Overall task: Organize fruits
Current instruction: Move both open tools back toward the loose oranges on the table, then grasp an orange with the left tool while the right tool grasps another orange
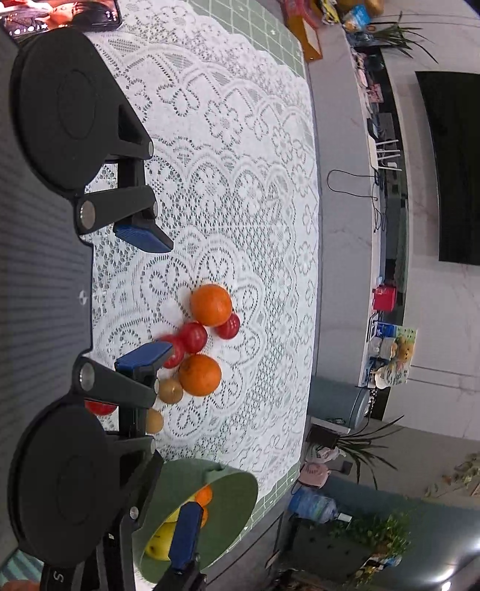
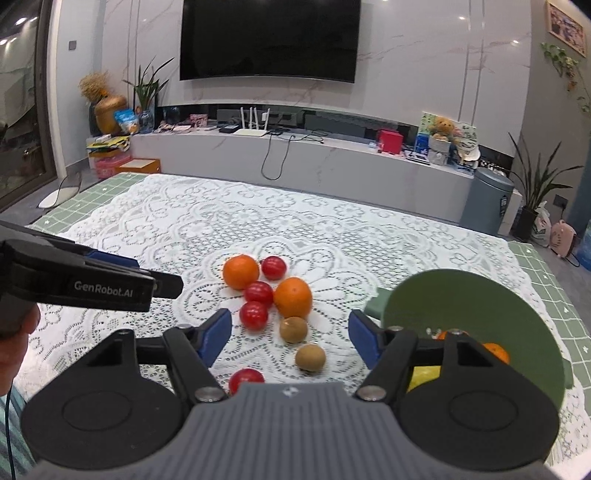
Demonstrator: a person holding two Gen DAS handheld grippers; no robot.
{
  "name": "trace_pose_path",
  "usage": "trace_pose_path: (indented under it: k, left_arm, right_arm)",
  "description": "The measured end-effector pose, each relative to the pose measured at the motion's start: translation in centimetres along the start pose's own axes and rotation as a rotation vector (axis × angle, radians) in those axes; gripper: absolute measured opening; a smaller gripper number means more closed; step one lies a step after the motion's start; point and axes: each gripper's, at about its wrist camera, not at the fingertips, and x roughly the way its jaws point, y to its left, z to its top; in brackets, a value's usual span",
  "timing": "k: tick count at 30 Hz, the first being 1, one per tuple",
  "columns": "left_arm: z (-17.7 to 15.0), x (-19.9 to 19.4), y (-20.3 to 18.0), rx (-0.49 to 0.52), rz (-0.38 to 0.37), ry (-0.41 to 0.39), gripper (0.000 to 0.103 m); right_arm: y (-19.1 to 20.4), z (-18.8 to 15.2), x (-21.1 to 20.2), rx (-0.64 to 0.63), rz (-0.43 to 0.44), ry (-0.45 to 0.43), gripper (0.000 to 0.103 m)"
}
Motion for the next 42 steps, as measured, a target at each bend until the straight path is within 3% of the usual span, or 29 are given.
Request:
trace_pose_path:
  k: [3,11,22,28,42]
  left_arm:
    - [-0.1,0.5,0.5,-0.018,0.002,-0.002,0.066]
    - [-0.1,1.9,1.9,-0.073,-0.027,0.013,0.065]
    - [1.5,4.5,2.8,-0.143,-0.086,0.039,0.065]
    - [2.6,6.7,2.3,-0.151,-0.109,0.065,0.065]
    - [3.9,11.3,3.1,-0.259,-0.165,0.154,0.061]
  right_arm:
    - [0.3,0.1,0.9,-0.013,0.014,0.014,0.053]
    - [0.6,0.8,3.6,-0.037,0.043,0.04,0.043]
    - [0.1,2.1,7.8,-0.031,0.038,0.079,0.042]
    - [-0.4,2.9,9.8,-0.047,0.025,0.109,0.036]
    - [-1.2,3.0,12.0,-0.068,0.058,0.184,0.036]
